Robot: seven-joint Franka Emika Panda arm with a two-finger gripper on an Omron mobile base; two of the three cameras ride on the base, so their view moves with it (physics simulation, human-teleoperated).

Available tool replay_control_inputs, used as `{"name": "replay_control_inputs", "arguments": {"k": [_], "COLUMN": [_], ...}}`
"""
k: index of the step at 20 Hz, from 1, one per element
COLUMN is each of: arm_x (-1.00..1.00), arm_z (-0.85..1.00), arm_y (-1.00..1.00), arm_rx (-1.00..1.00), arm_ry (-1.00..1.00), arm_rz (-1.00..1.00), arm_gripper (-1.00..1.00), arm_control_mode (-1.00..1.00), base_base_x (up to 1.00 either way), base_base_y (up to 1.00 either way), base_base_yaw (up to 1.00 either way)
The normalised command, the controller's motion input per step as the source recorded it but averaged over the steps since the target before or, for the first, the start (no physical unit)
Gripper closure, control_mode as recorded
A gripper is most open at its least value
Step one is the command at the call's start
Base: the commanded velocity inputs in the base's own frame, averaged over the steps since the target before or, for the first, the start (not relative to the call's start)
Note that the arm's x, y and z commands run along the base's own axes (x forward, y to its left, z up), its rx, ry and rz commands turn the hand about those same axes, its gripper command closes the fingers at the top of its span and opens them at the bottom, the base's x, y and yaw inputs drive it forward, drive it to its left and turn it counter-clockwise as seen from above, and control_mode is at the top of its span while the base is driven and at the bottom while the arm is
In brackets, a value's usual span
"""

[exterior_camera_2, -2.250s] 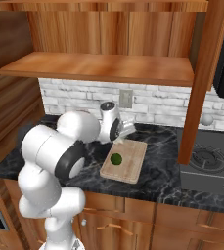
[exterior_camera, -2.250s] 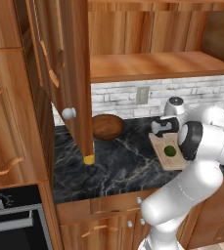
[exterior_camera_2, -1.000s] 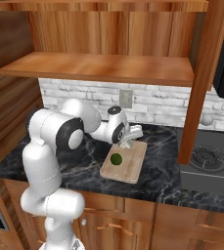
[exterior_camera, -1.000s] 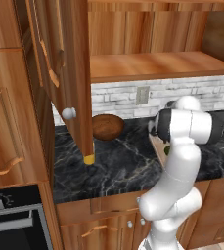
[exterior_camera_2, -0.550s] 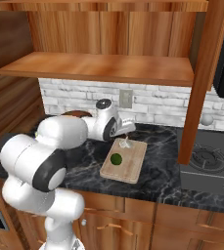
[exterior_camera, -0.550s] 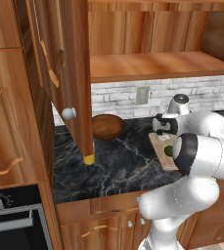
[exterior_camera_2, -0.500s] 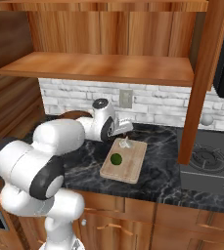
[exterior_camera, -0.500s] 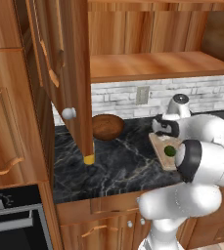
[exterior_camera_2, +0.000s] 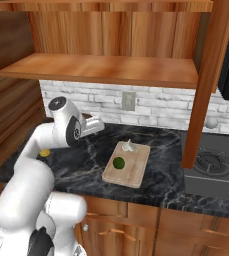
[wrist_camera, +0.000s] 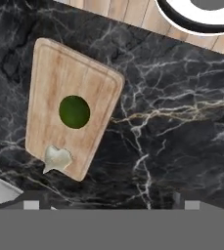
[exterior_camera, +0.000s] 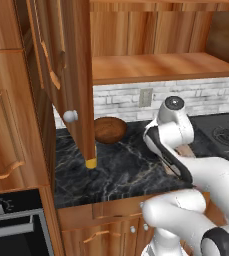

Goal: Open the cabinet. Place the bowl and condiment on the counter. Then place the lime and garlic on the cutting board.

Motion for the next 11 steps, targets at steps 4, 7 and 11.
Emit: {"name": "replay_control_inputs", "arguments": {"k": [4, 7, 11], "arm_x": [-1.0, -0.47, 0.0], "arm_z": [0.12, 0.0, 0.0], "arm_y": [0.94, 0.26, 0.0], "arm_rx": [-0.04, 0.04, 0.0], "arm_ry": [-0.2, -0.06, 0.0], "arm_rz": [0.07, 0.06, 0.0], "arm_gripper": [-1.0, -1.0, -1.0], "arm_control_mode": [-1.0, -1.0, -1.0], "base_base_x": [0.0, 0.0, 0.0], "base_base_y": [0.0, 0.0, 0.0], "base_base_yaw": [0.0, 0.0, 0.0]}}
